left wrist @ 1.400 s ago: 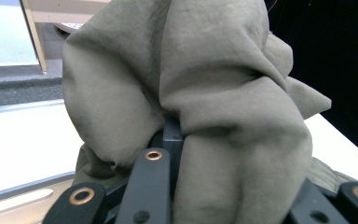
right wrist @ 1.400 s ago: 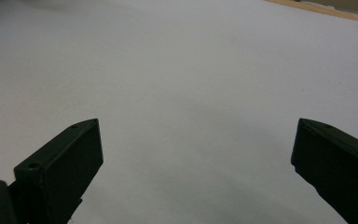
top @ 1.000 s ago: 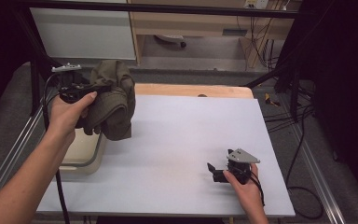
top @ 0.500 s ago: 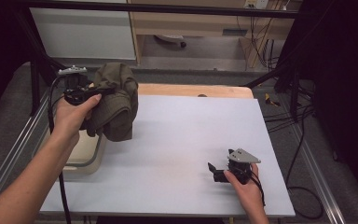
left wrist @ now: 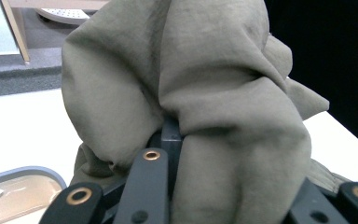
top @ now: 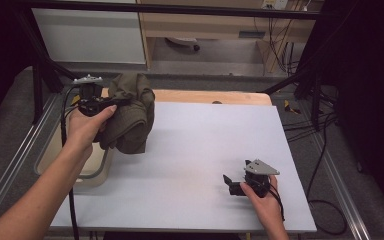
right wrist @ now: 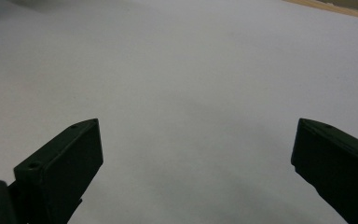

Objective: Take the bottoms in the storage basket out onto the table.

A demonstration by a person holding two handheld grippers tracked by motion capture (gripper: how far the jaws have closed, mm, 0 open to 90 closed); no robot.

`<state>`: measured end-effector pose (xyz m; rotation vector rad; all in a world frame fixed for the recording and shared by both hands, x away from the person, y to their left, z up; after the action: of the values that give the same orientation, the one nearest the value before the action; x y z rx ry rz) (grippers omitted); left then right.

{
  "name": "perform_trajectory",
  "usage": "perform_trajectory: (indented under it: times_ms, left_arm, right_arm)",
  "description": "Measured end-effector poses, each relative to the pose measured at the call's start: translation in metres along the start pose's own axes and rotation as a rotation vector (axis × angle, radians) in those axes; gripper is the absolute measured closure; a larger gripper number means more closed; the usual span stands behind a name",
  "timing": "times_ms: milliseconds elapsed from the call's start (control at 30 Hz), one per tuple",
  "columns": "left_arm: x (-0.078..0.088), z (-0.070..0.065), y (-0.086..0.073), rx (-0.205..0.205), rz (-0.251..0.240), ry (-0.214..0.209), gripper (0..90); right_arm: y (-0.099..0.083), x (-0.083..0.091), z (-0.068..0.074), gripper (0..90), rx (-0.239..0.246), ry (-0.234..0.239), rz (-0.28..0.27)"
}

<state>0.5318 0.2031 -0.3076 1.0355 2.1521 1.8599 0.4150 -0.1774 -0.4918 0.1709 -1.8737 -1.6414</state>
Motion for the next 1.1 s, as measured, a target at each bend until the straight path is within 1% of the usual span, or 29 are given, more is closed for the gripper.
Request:
perform_trajectory:
  times_ms: [300,567,667,967,1100]
  left_arm:
    - [-0.010,-0.009,-0.005,-0.010,0.014,-0.011,73.2]
    - [-0.019,-0.018,-0.009,-0.006,0.020,-0.023,73.1]
    - [-0.024,-0.022,-0.012,-0.010,0.029,-0.031,72.9]
    - [-0.036,-0.031,-0.021,-0.028,0.056,-0.039,72.9]
    - [-0.039,-0.033,-0.024,-0.025,0.058,-0.043,72.9]
  right_arm:
    - [0.000,0.000,0.000,2.6,0.002,0.001,-0.001]
    - [0.001,0.001,0.000,2.7,0.001,0.002,-0.004]
    - [0.001,0.001,0.000,2.7,0.001,0.000,-0.006]
    - [0.001,0.001,-0.001,2.7,0.001,-0.001,-0.005]
    - [0.001,0.001,0.000,2.7,0.003,0.001,-0.004]
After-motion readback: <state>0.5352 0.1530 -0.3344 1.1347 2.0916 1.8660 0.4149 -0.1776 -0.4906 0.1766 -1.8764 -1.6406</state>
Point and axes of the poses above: each handheld gripper's, and its own axes: x roughly backward along the jaws, y roughly out of its top, z roughly to its left, the point moved 8 cm from there along -x, roughly forward along the jaws, and after that the axes turned 8 degrees about -z, right-handed, at the moved point
